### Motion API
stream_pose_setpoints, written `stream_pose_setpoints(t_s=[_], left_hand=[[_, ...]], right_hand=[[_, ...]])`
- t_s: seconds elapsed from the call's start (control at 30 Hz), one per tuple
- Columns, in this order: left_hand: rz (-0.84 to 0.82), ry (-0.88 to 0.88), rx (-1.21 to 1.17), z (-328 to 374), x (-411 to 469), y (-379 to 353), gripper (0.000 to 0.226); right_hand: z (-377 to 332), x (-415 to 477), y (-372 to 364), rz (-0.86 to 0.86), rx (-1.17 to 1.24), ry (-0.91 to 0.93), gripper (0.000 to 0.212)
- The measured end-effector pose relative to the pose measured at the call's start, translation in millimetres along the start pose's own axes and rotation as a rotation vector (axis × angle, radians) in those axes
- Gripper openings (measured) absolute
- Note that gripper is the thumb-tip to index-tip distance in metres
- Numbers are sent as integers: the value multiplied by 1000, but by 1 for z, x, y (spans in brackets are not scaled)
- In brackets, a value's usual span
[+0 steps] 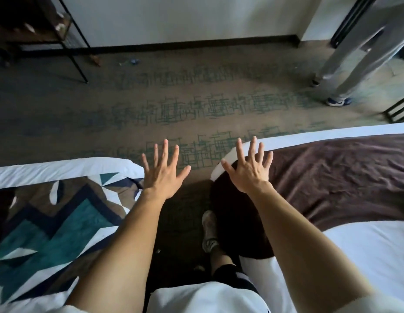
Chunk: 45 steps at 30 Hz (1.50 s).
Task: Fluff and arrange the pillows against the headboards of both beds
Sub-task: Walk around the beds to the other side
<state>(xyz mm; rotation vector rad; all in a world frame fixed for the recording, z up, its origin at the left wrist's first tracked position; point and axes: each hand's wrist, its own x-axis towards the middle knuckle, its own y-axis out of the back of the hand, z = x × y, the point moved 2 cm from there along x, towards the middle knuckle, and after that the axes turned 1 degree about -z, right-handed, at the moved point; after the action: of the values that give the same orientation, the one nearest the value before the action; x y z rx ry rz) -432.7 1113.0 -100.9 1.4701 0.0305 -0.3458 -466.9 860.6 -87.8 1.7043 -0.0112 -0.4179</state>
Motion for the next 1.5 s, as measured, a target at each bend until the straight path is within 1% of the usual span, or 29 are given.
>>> stream_pose_setpoints(t_s=[0.17,0.3,0.6,0.77,0.93,1.1,1.33,1.5], left_hand=[[12,38,-16,6,64,10,79],[-6,70,-3,17,117,20,78],[-29,30,17,50,217,49,76],[-67,0,15,64,272,54,76],[-88,-74,32,73,337,56,75],[-87,-146,35,78,423,71,72],[-169,-235,44,84,542,89,72],[-215,-293,71,91,606,97,72]], right_hand=[[0,72,9,-47,22,10,86],[8,126,20,-41,10,27,86],[29,214,39,-76,19,11,85],[36,256,42,-89,33,-41,86],[42,305,47,-95,27,-116,85],[47,370,61,-81,42,-229,83],[26,465,84,-114,90,-377,85],[10,526,101,-110,132,-396,85]])
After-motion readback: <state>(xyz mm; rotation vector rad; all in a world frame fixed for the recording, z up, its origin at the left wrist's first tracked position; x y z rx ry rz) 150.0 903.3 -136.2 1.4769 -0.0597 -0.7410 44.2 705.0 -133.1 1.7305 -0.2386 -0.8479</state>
